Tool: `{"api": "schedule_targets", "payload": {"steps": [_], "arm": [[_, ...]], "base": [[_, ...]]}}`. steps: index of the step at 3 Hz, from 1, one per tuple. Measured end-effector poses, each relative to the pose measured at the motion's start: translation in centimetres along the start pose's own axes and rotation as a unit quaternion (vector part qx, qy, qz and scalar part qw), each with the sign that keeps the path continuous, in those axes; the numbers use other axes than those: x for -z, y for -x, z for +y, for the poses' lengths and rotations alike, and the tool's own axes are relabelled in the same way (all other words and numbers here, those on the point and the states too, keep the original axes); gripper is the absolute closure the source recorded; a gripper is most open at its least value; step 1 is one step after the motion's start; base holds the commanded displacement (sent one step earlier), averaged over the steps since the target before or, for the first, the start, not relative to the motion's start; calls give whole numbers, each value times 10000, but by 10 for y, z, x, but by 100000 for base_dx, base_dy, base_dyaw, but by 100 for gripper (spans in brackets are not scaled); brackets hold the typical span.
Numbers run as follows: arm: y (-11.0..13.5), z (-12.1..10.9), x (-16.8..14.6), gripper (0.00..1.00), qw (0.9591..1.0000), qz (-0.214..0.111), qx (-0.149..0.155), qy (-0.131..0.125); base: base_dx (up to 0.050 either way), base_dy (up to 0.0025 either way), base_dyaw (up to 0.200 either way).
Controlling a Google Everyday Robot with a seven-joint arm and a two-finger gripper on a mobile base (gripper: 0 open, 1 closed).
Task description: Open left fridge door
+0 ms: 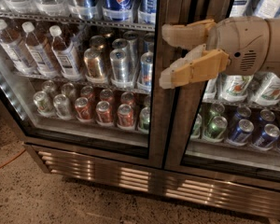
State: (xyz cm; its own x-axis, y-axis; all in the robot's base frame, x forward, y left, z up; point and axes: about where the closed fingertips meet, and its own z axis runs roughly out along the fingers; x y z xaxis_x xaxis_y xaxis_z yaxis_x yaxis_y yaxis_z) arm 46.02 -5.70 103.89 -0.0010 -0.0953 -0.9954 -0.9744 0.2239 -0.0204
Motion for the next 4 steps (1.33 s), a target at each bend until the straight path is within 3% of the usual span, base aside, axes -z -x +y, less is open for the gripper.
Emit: {"api": "schedule_targets", "payload": {"steps": [4], "arm": [[2,21,-16,0,10000,0,-1,0]], "base": [[0,0,0]]}}
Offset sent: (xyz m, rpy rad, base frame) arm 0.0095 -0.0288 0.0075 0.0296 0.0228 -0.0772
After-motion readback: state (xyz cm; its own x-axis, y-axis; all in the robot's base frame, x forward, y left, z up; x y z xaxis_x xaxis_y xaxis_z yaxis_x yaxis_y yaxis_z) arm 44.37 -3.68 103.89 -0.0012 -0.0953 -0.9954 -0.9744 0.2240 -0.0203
